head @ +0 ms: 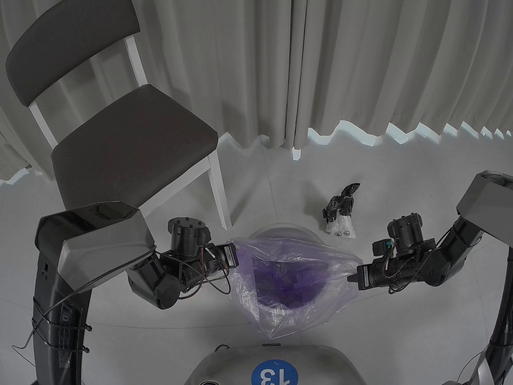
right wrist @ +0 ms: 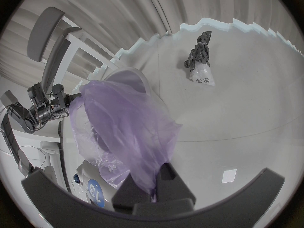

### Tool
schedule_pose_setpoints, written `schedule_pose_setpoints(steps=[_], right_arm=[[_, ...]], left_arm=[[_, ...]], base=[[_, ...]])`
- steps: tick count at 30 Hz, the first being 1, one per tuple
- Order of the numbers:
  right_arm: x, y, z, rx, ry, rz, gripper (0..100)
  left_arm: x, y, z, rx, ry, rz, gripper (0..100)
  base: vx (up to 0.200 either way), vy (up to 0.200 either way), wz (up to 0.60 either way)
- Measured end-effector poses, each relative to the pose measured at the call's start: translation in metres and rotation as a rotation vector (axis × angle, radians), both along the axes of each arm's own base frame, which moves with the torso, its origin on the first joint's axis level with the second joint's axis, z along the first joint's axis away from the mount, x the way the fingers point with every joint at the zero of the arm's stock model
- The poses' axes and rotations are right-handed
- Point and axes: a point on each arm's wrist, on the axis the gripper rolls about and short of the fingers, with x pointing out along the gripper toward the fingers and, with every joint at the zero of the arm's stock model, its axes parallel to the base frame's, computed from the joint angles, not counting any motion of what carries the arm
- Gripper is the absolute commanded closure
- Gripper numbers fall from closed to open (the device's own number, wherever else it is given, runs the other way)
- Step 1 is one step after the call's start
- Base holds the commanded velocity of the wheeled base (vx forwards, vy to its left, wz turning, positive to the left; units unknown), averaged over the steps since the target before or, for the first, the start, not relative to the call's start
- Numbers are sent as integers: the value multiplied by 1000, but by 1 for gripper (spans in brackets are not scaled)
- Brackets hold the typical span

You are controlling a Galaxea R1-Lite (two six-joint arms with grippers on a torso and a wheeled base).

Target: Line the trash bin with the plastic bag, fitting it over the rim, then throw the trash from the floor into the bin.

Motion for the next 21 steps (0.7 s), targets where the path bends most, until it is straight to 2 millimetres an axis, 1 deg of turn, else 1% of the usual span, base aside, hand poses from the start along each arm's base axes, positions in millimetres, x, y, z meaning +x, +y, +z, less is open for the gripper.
schedule_pose_setpoints(steps=[6, 11, 16, 21], right_arm=[[1, -7, 1, 1, -2, -18, 100], [7, -16, -2, 0, -3, -46, 100], [12, -17, -7, -2, 4, -54, 100], [11, -14, -10, -2, 11, -46, 100]], left_arm=[[0, 1, 3, 3, -13, 10, 100], [-2, 4, 8, 6, -30, 18, 100], [-8, 5, 15, -9, -68, 16, 100], [-10, 6, 17, -11, -76, 16, 100]], base=[[0, 0, 0], [0, 0, 0], [0, 0, 0], [0, 0, 0]])
